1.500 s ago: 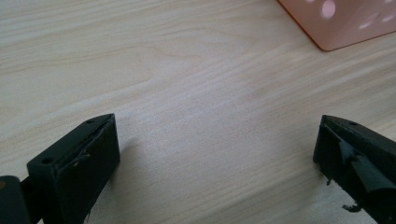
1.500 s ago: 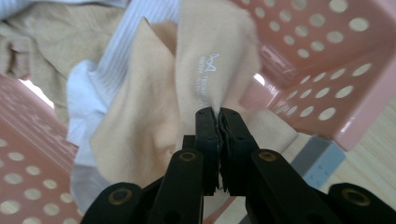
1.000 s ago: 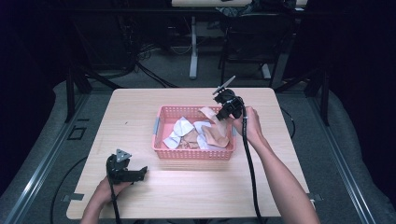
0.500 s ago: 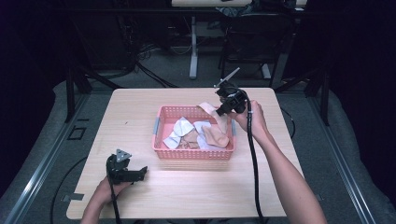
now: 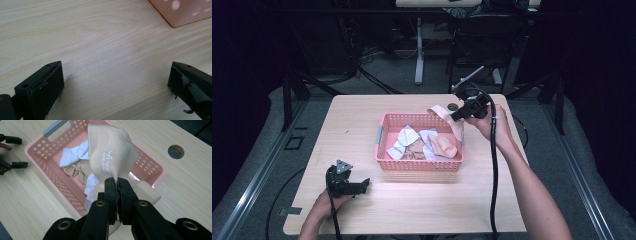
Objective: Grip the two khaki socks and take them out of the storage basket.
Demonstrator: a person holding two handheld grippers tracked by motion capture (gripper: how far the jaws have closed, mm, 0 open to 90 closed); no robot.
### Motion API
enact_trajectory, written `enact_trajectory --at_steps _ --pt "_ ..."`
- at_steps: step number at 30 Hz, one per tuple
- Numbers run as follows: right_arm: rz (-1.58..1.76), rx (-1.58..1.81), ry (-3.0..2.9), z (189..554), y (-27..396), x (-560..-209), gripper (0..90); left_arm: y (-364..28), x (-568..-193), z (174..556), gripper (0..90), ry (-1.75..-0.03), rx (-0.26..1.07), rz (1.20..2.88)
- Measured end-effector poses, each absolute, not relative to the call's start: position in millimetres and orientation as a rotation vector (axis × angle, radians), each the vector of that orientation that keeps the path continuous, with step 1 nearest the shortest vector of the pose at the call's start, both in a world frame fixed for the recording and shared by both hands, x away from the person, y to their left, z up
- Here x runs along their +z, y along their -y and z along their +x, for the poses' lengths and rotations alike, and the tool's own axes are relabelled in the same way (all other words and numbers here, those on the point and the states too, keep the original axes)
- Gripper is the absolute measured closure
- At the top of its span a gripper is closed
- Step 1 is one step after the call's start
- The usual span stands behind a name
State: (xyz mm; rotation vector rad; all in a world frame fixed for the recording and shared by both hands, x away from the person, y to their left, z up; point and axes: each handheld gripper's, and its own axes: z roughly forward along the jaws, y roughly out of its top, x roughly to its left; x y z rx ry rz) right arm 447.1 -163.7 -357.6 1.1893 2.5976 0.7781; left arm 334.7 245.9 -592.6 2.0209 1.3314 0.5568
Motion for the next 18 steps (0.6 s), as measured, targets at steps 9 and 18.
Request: enact_trajectory --at_steps 9,18 --pt "1.238 0.830 -2.559 433.8 192.1 -358.0 86.6 -245.7 -592.7 334.6 0.5 -1.333 0.558 2.017" --pt "1.281 0.839 -2.524 419.4 223.4 -364.9 86.5 -245.7 -592.7 334.6 0.4 -1.333 0.558 2.017"
